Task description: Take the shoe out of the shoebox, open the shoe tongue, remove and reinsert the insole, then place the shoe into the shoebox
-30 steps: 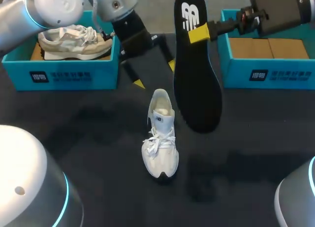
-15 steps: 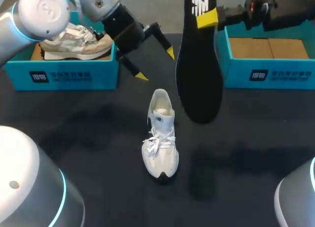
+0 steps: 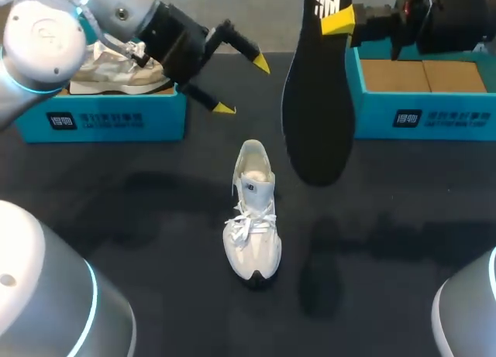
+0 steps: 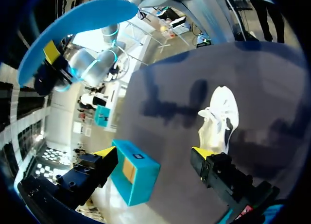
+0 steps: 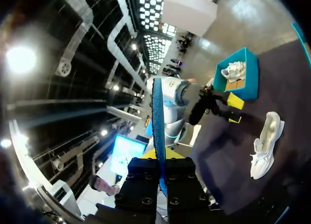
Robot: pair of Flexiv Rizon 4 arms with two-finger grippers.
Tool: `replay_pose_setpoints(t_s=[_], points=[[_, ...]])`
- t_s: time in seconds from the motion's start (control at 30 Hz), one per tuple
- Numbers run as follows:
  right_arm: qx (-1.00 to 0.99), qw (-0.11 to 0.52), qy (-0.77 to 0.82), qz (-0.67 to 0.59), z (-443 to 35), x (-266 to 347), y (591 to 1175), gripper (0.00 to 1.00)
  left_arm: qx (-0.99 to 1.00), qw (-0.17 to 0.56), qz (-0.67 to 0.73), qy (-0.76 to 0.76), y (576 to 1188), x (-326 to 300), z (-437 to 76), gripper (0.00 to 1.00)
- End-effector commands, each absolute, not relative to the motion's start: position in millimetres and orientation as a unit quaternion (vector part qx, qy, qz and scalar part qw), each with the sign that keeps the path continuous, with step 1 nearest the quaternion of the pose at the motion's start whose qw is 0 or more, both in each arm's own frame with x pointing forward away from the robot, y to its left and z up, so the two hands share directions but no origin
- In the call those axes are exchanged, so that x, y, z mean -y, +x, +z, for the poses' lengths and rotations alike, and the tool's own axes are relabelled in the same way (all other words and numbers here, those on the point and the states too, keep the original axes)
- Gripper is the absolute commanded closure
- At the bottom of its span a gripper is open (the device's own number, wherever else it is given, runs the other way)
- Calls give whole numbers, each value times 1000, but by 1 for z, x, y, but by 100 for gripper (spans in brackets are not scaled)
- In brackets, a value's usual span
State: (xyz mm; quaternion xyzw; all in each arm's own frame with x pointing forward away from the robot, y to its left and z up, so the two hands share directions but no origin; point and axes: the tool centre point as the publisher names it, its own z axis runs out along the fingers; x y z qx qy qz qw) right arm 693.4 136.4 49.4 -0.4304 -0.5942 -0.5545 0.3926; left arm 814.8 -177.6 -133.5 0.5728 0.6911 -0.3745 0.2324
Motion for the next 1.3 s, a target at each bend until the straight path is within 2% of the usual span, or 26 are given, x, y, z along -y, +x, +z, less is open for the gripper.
replay_pose_setpoints(t_s=[0.03,0.57,1.0,1.3], points=[[562,423,-455,-546,39,-138,699,100,-664,283,-400,564,808,170,-117,0],[462,492,-524,-520,14,-136,731,100,-564,400,-444,570,795,164,-61,0],[458,506,-564,-465,3,-143,766,100,-496,488,-456,555,779,168,-50,0],[459,515,-573,-442,-10,-157,789,100,-468,512,-474,542,765,170,-40,0]])
